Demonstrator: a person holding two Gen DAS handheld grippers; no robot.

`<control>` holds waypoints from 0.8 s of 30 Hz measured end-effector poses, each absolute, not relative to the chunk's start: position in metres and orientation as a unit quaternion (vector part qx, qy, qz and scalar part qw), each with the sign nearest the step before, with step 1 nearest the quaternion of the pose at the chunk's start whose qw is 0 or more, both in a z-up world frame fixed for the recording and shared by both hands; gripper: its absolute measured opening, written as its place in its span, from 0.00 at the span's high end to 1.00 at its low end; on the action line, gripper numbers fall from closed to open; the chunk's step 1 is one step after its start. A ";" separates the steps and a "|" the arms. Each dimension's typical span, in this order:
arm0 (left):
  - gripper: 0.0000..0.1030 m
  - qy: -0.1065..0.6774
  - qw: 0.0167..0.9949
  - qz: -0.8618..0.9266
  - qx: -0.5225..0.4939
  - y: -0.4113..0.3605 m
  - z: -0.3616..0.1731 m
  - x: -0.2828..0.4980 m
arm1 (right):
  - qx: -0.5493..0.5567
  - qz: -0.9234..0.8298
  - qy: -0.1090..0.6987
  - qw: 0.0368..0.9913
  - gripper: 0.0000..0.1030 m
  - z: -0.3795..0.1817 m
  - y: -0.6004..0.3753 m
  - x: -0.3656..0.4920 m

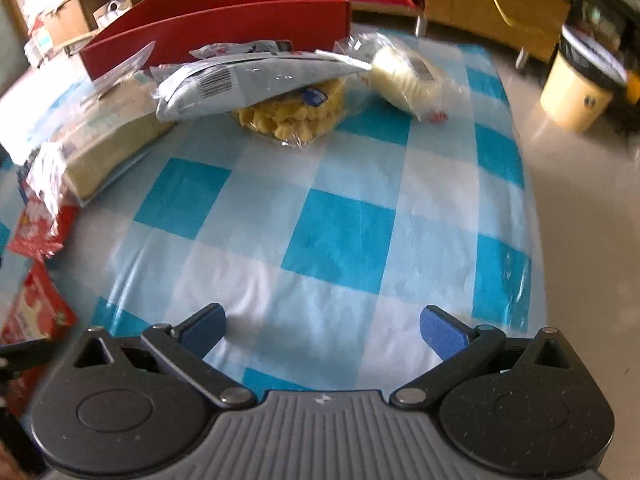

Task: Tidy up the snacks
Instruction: 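Grasp the red spicy-strip packet with the left gripper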

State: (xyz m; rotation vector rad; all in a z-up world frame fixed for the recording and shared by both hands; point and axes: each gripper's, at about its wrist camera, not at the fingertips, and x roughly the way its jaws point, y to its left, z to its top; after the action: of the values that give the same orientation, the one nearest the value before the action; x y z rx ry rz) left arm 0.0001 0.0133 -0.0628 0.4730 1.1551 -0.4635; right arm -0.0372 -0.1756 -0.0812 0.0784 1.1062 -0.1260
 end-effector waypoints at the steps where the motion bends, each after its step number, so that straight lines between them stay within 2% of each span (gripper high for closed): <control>1: 0.03 0.545 0.782 -0.211 0.218 0.015 -0.069 0.000 | 0.037 -0.060 0.524 0.849 0.00 -0.081 -0.175 -0.037; 4: 0.00 0.550 0.784 -0.204 0.206 0.018 -0.077 -0.003 | 0.048 -0.061 0.523 0.849 0.00 -0.082 -0.176 -0.038; 16: 0.00 0.542 0.794 -0.194 0.196 0.018 -0.079 -0.009 | 0.042 -0.051 0.524 0.849 0.00 -0.081 -0.177 -0.038; 18: 0.01 0.554 0.789 -0.190 0.183 0.019 -0.079 -0.004 | 0.044 -0.055 0.525 0.848 0.07 -0.078 -0.180 -0.035; 19: 0.04 0.555 0.790 -0.192 0.178 0.019 -0.078 -0.004 | 0.047 -0.060 0.519 0.851 0.08 -0.074 -0.183 -0.034; 21: 0.17 0.550 0.791 -0.202 0.175 0.017 -0.073 -0.005 | 0.054 -0.068 0.501 0.861 0.08 -0.061 -0.189 -0.033; 22: 0.30 0.543 0.794 -0.211 0.172 0.015 -0.070 -0.007 | 0.056 -0.072 0.491 0.867 0.08 -0.054 -0.192 -0.031; 24: 0.36 0.534 0.797 -0.220 0.174 0.010 -0.067 -0.009 | 0.057 -0.074 0.474 0.876 0.08 -0.041 -0.197 -0.022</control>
State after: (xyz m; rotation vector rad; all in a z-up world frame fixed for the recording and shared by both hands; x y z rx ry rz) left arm -0.0087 0.0104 -0.0667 0.3746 1.1474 -0.4717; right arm -0.0225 -0.1969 -0.0409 0.1200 0.9884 -0.1544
